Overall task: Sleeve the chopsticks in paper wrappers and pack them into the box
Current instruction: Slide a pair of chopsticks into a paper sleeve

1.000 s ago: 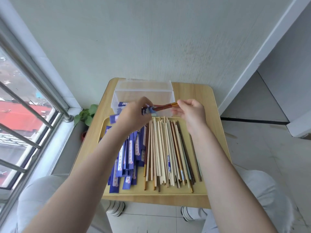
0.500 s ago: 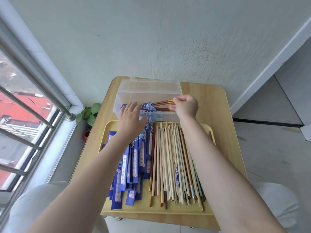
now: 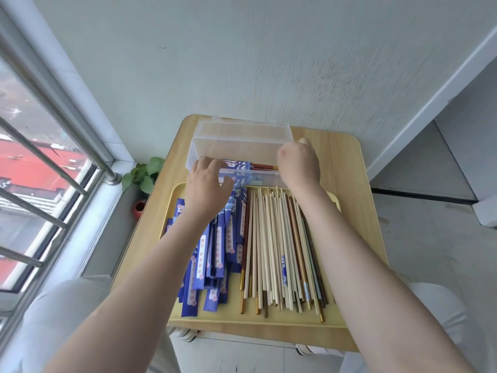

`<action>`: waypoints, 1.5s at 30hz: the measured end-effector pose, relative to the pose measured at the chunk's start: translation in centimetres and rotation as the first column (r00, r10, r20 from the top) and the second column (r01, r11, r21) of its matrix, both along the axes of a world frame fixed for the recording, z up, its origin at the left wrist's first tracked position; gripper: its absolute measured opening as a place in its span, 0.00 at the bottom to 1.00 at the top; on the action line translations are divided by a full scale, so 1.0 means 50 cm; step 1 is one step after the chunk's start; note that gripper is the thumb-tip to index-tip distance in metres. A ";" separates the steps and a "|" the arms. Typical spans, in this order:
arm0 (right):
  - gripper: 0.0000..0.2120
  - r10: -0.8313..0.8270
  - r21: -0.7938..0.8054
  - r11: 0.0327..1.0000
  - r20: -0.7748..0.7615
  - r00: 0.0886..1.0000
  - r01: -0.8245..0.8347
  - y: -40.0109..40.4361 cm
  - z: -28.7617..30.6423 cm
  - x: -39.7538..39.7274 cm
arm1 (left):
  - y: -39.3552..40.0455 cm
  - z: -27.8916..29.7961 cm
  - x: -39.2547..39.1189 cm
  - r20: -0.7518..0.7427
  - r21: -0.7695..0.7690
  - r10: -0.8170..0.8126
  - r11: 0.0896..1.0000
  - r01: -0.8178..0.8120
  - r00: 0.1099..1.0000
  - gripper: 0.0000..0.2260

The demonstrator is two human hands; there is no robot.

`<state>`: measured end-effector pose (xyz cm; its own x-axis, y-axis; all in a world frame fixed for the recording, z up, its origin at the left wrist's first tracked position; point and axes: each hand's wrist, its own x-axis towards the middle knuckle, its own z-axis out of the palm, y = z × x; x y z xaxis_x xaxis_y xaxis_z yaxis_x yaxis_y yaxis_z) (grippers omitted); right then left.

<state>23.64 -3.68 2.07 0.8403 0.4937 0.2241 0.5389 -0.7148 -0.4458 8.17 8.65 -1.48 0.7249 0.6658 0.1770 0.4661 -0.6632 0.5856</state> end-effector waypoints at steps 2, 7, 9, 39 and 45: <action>0.10 0.116 0.071 0.992 -0.160 0.980 -0.106 -0.012 0.010 -0.054 | -0.017 0.015 -0.025 -0.069 -0.059 0.114 0.991 -0.118 0.991 0.09; 0.18 0.180 -0.151 0.942 -0.526 0.831 -0.300 -0.023 -0.044 -0.194 | -0.050 0.007 -0.096 -0.413 -0.138 0.077 0.980 -0.146 0.907 0.09; 0.19 0.141 -0.189 0.936 -0.572 0.808 -0.297 -0.031 -0.067 -0.233 | -0.062 -0.002 -0.122 -0.459 -0.197 0.033 0.971 -0.138 0.888 0.10; 0.10 0.302 0.203 0.953 -0.719 0.626 -0.227 -0.207 -0.035 -0.275 | -0.234 0.019 -0.091 0.141 -0.756 0.104 0.653 0.039 0.985 0.10; 0.14 -0.095 -0.160 0.987 -0.515 0.852 0.013 -0.315 -0.048 -0.176 | -0.259 -0.018 -0.071 0.098 -0.912 0.185 0.410 0.013 0.978 0.07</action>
